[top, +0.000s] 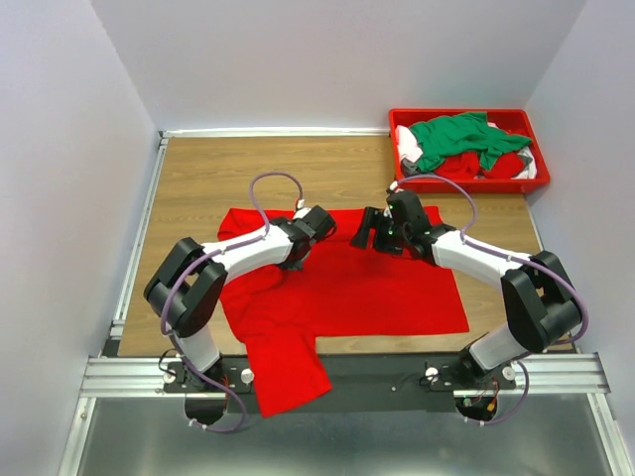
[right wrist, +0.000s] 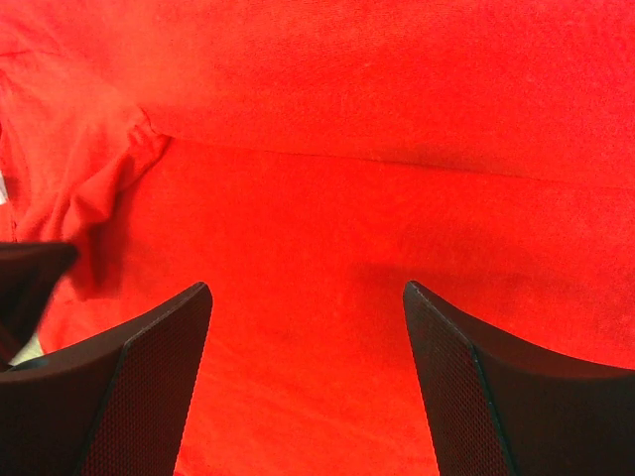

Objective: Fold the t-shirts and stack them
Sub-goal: Fold the tshirt

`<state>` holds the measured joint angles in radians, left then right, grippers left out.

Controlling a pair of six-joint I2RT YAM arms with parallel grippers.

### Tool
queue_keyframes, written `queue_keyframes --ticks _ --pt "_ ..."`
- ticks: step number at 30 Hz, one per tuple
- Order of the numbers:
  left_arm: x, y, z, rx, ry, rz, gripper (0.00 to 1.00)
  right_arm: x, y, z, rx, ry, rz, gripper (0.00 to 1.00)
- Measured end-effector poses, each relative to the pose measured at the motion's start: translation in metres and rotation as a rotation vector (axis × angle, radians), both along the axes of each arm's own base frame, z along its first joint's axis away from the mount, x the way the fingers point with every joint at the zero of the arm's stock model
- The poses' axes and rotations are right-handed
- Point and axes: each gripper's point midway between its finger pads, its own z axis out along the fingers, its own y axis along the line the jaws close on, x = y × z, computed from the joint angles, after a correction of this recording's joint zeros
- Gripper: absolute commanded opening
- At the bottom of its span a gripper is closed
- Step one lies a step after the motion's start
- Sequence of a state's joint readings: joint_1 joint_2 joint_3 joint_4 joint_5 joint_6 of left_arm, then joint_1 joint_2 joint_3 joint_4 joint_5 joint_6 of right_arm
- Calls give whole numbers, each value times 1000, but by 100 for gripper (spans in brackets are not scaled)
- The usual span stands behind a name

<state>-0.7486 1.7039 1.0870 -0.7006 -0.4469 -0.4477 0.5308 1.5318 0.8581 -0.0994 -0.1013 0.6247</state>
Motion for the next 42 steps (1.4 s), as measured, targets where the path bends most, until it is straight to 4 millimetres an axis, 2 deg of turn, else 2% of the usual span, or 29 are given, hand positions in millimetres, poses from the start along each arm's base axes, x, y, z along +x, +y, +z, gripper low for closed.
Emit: queue_keyframes --ticks 6,11,17,20,23,29,30,31,32,33,34,36,42 --pt "29 3 28 50 -93 -17 0 0 -1 -1 -6 -4 8 85" --pt "60 27 37 151 -134 -11 1 -1 0 -1 -10 -8 21 84" --pt "90 55 34 269 -147 24 15 -4 1 -2 -6 -2 39 84" --pt "105 56 32 298 -163 16 18 -5 2 -2 -3 2 47 84" --pt "119 51 34 311 -192 -1 28 -7 3 -2 1 4 59 84" --pt "151 48 52 279 -288 20 29 -9 5 -2 3 4 81 85" --pt "158 52 55 267 -305 41 36 -9 5 -2 5 4 88 85" --pt "161 57 56 260 -312 58 38 -10 6 -1 7 5 94 85" --pt "162 61 57 245 -316 79 39 -11 7 -1 8 5 101 85" --pt "163 66 58 229 -317 105 49 -12 7 -1 10 6 109 85" --pt "162 71 59 217 -320 122 52 -13 8 -1 12 7 118 84" --pt "153 77 65 150 -326 173 52 -15 10 -1 17 10 133 84" --pt "108 65 85 -134 -373 228 48 -19 14 0 25 11 166 84"
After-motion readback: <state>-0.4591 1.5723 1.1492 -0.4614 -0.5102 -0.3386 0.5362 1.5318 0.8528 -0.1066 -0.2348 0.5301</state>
